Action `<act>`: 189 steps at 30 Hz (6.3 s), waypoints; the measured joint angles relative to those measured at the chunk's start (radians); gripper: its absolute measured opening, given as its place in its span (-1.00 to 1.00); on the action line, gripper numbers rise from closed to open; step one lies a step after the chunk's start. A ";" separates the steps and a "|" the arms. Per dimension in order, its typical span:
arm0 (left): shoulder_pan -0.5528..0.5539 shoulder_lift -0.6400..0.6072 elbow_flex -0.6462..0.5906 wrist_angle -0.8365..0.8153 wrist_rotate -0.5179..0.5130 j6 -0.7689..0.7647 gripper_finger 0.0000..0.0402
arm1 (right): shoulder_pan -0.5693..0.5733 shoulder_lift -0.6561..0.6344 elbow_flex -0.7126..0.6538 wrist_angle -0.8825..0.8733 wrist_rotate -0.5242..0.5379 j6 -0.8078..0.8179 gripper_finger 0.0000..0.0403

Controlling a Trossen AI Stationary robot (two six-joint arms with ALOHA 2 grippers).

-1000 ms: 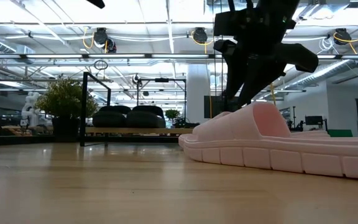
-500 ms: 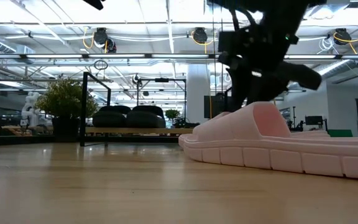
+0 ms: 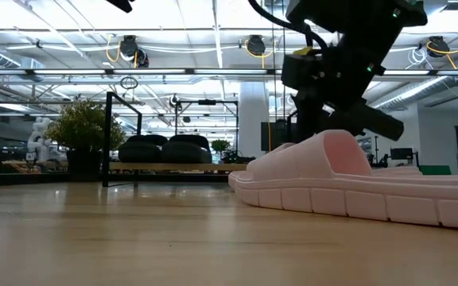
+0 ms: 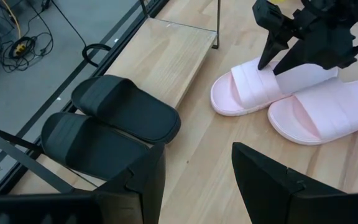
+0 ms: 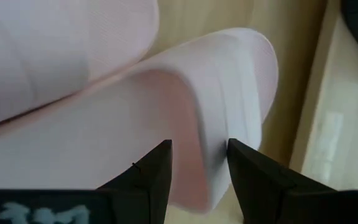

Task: Pick and place slides into the shelf
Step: Put the top pink slipper on the shelf

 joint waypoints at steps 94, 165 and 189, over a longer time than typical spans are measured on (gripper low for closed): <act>0.000 0.000 0.000 0.000 -0.029 -0.003 -0.10 | -0.496 -0.006 0.273 -0.224 0.301 0.293 -1.00; 0.000 0.000 0.000 0.000 -0.027 0.045 -0.10 | -0.532 0.114 0.262 -0.125 0.328 0.181 -1.00; 0.000 0.000 0.000 0.000 -0.027 0.045 -0.10 | -0.536 0.114 0.262 -0.172 0.328 0.182 -0.88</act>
